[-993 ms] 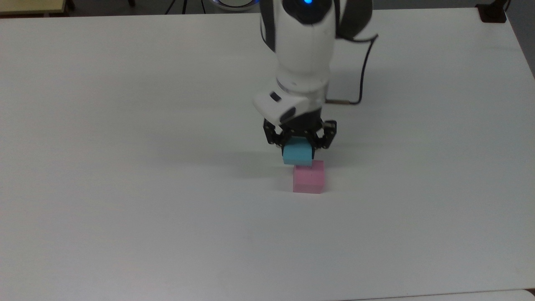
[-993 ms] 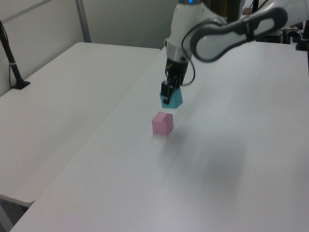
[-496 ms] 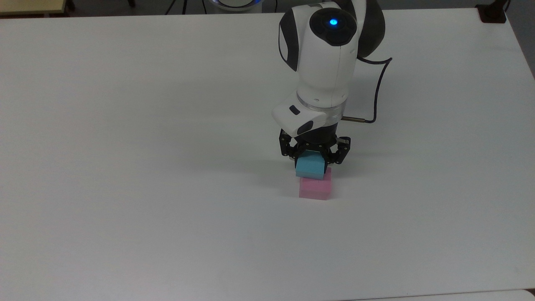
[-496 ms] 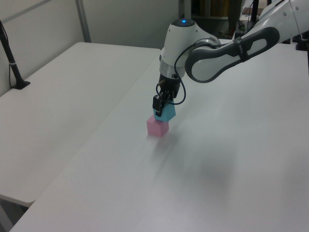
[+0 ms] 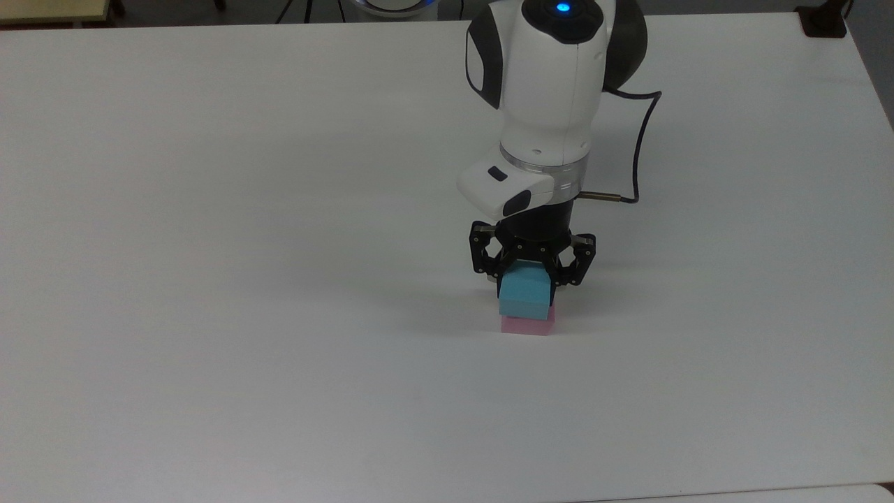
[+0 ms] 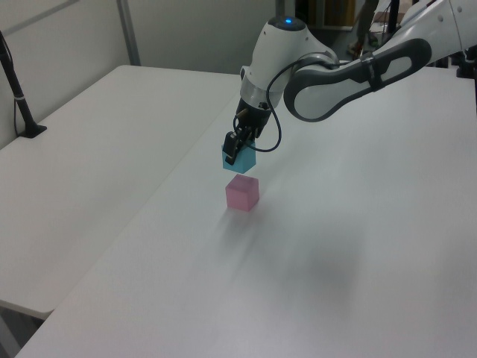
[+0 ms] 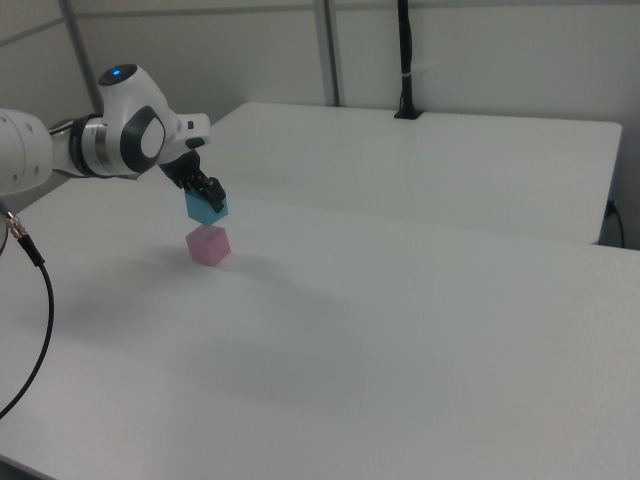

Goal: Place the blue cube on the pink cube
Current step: 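Lower the light-blue cube onto the pink cube's top face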

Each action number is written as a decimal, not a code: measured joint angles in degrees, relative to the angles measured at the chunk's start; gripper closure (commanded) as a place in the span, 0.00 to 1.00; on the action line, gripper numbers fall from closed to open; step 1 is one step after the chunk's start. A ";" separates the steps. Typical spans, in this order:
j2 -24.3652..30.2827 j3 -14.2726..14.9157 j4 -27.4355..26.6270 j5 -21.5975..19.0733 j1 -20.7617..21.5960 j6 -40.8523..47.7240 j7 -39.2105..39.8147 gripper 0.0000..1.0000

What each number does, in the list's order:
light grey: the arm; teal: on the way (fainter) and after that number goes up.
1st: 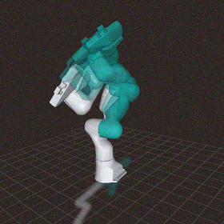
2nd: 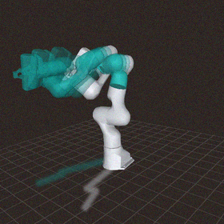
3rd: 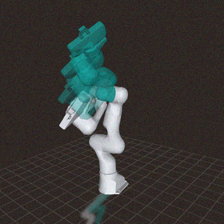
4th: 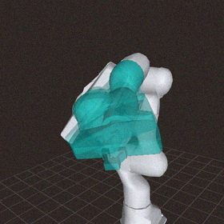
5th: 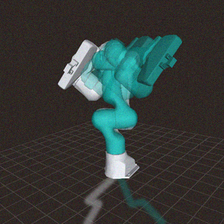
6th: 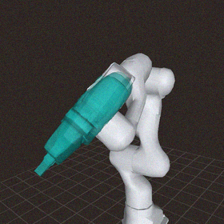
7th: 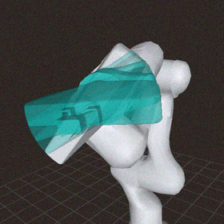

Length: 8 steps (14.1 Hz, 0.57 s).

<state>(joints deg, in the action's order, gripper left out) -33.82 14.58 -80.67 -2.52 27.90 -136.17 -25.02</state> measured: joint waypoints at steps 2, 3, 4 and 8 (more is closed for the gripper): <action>-1.05 -0.02 0.00 1.51 0.23 -1.55 -0.81 0.59; -1.53 -0.04 0.01 1.66 0.31 -1.97 -0.93 0.57; -2.04 -0.05 0.03 1.69 0.46 -2.20 -0.96 0.57; -2.27 -0.05 0.20 2.89 0.73 -2.23 -0.97 0.52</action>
<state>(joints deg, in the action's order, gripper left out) -36.10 14.53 -80.47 0.38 28.63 -138.39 -26.00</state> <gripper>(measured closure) 0.405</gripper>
